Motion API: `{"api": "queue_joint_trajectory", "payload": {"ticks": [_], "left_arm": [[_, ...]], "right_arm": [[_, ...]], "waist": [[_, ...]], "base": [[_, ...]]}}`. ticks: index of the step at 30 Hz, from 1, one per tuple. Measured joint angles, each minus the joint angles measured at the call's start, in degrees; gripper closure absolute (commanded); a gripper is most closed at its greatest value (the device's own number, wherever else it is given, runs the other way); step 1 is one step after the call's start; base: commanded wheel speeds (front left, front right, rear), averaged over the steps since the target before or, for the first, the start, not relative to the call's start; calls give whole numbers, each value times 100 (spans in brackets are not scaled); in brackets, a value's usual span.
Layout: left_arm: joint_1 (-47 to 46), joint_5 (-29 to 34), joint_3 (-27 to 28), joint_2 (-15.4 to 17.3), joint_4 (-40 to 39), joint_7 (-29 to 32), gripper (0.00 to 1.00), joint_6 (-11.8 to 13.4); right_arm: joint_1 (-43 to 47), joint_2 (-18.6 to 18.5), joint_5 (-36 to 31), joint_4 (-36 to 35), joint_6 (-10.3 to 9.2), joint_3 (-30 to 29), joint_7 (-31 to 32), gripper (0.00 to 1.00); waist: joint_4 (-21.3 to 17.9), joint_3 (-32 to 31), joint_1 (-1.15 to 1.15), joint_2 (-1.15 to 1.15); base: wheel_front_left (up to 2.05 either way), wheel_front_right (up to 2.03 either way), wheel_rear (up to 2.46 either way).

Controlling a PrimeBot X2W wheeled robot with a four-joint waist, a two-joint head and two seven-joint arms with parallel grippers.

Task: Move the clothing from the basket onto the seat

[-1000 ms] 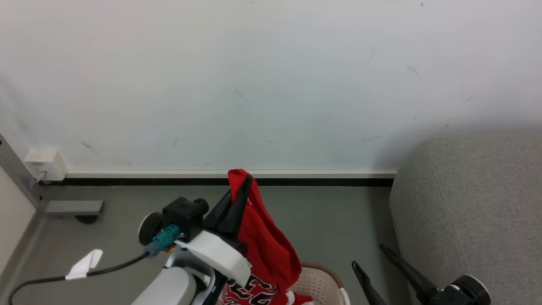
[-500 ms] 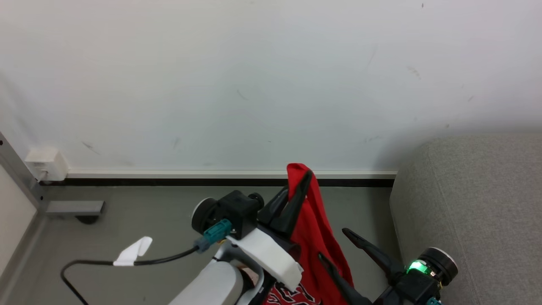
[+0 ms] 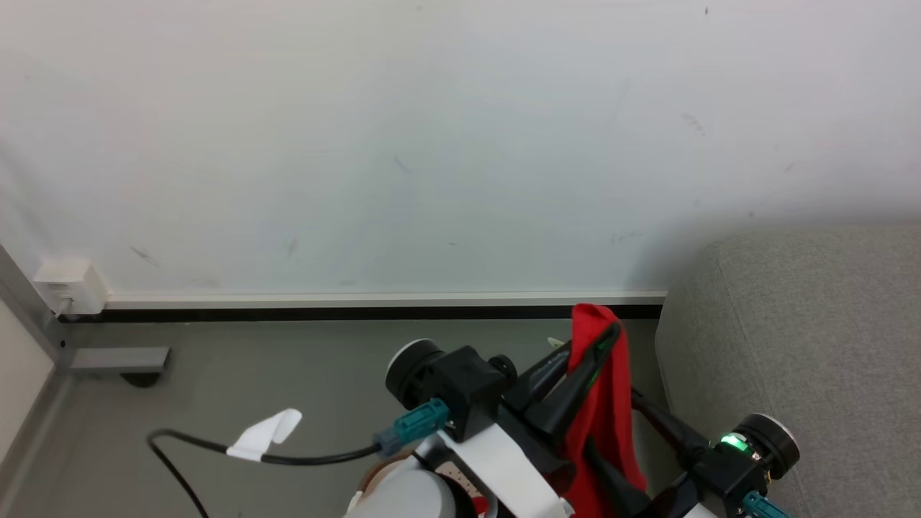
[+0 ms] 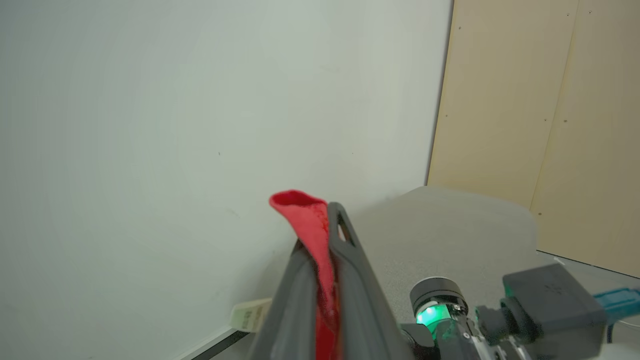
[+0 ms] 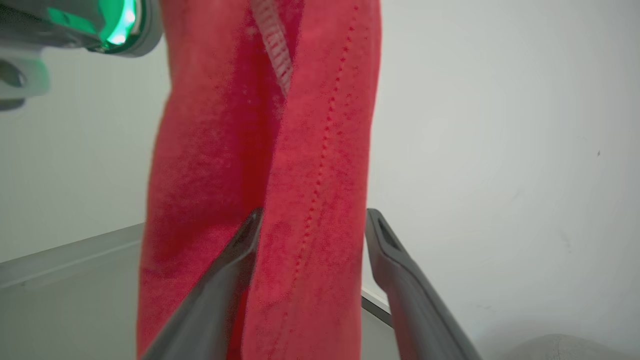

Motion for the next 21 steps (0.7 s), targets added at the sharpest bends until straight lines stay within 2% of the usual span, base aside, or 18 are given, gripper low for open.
{"api": "queue_joint_trajectory", "payload": {"ticks": [9,10,11,12,13,20,21], "left_arm": [[7,-96,-258,-91,-164,75,100,-194],[7,-109,-269,-102,-159,68,100,-196],[7,-127,-277,-105,-153,59,100,-197],[7,-134,-279,-105,-142,53,100,-204],[7,-142,-280,-105,-133,52,100,-215],[18,-188,-177,-24,-21,-2,100,-153],[35,-188,-159,-11,4,-7,95,-114]], "right_arm": [[-76,-33,542,104,0,553,109,0],[-83,-34,631,132,0,583,111,13],[-88,-40,698,149,0,605,111,62],[-94,-49,764,175,0,616,114,93],[-99,-66,800,191,0,637,126,100],[-102,-177,1076,283,0,626,131,100],[-101,-183,1098,283,0,615,131,100]], "waist": [[-52,12,0,0],[-57,16,0,0],[-60,20,0,0],[-62,22,0,0],[-64,23,0,0],[-61,35,0,0],[-61,37,0,0]], "base": [[0,0,0],[0,0,0],[0,0,0],[0,0,0],[0,0,0],[0,0,0],[0,0,0]]}}
